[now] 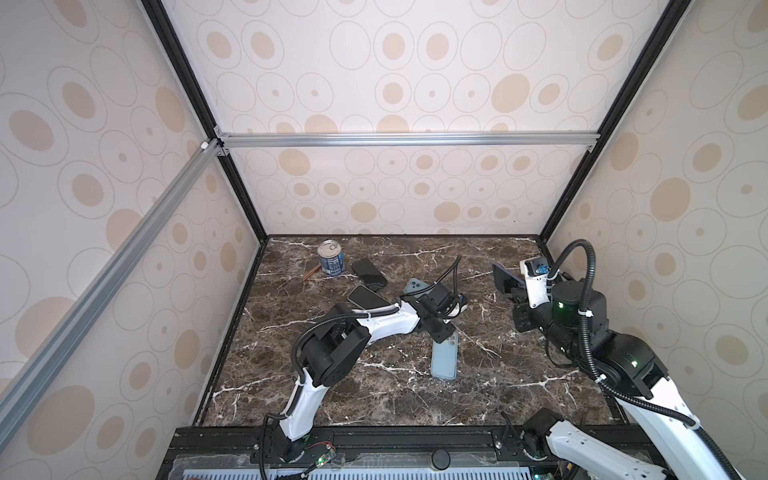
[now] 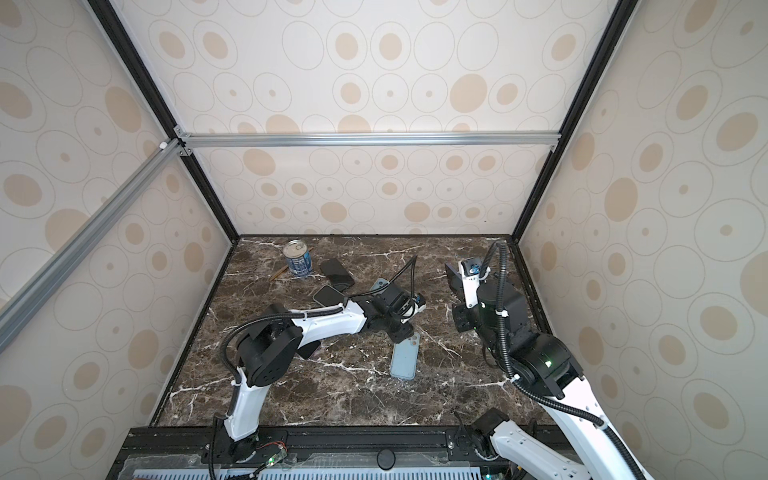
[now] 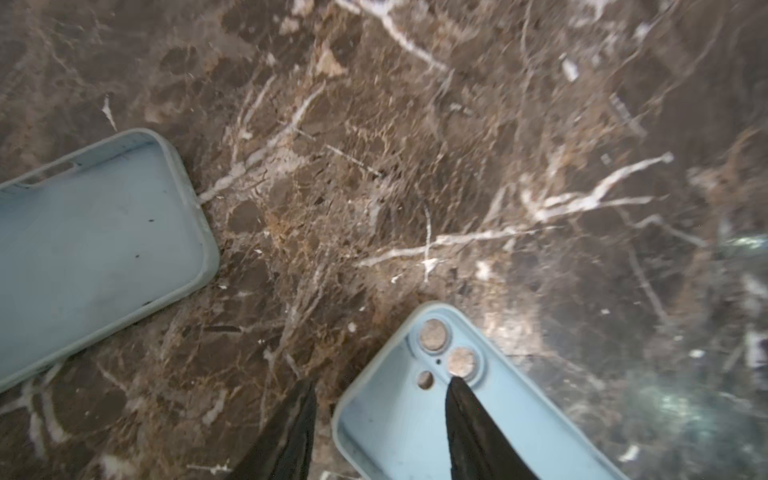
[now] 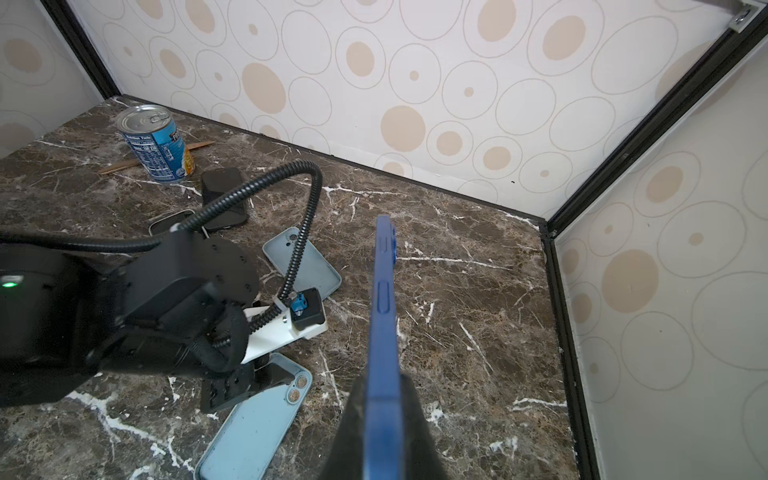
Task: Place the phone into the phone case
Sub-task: 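Lower the left gripper and grasp the empty light blue case's lens-hole end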
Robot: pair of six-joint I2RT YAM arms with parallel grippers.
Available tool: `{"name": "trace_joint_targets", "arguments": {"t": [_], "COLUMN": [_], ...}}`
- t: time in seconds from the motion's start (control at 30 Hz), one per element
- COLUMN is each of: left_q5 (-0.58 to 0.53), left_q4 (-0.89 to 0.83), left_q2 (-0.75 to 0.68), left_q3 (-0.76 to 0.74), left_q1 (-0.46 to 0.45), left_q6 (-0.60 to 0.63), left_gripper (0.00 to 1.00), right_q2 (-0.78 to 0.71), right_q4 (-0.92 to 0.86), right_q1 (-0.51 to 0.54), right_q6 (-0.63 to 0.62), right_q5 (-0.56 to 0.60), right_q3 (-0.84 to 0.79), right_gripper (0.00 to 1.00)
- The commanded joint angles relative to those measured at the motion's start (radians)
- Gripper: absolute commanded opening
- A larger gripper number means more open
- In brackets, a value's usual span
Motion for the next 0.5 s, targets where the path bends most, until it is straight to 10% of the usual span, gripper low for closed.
{"name": "trace_joint_targets", "arguments": {"t": [0.0,0.47], "left_q5": [0.008,-0.096], "left_q4": [-0.082,-0.127], "left_q2": [0.038,0.021], "left_q3": [0.079,0.008], "left_q1": [0.010,0.016], "left_q6": [0.125,0.023], "left_gripper": [0.51,0.21], "right_q2": [-0.018,-0.006], "right_q4": [0.021,0.004], "right_q1": [-0.003,-0.004], "right_q6": [-0.024,-0.019], "right_q5": [0.014,-0.025], "right_q3": [0.031,0.024], "right_gripper": [0.00,0.00]}}
